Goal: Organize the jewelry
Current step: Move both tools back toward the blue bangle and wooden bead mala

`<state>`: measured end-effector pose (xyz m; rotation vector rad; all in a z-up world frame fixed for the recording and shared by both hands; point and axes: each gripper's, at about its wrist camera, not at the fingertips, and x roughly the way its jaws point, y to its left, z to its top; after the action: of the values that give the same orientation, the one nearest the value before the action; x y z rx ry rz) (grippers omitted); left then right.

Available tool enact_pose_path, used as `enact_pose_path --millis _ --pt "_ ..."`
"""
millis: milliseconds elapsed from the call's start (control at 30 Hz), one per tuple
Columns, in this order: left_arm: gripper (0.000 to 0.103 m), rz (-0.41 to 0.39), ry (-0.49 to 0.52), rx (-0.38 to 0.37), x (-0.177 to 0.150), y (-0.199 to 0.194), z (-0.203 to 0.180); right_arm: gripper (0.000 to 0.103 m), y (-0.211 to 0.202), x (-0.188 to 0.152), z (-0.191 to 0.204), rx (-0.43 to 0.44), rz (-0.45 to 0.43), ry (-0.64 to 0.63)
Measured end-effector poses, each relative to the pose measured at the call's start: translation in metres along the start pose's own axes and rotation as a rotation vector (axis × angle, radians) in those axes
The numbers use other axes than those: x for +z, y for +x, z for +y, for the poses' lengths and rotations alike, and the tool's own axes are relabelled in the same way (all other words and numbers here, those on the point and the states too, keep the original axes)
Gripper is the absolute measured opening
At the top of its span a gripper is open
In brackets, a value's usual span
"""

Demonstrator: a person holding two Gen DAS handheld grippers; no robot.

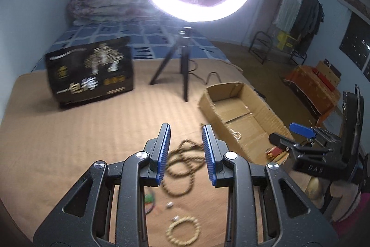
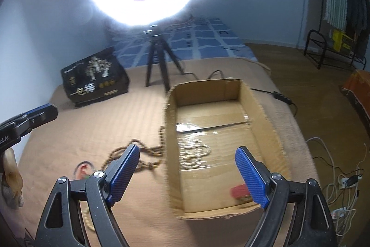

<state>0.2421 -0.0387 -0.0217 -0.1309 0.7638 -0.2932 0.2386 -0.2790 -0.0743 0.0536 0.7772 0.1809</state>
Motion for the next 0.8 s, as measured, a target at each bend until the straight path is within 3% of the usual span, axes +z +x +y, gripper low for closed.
enact_pose_path --millis 300,533,700,800 --pt "0.028 0.048 -0.033 0.072 -0.043 -0.019 0.055 0.087 0.011 -0.003 0.033 0.069 0.038 -0.003" --pt "0.028 0.118 -0.093 0.05 -0.071 -0.005 0.08 0.086 0.027 -0.003 0.049 0.093 0.071 -0.002" --pt "0.062 0.154 -0.119 0.003 -0.087 0.008 0.087 0.086 0.04 -0.004 0.061 0.1 0.096 -0.022" --pt "0.071 0.174 -0.112 -0.012 -0.094 0.015 0.087 0.086 0.047 -0.005 0.067 0.102 0.111 -0.034"
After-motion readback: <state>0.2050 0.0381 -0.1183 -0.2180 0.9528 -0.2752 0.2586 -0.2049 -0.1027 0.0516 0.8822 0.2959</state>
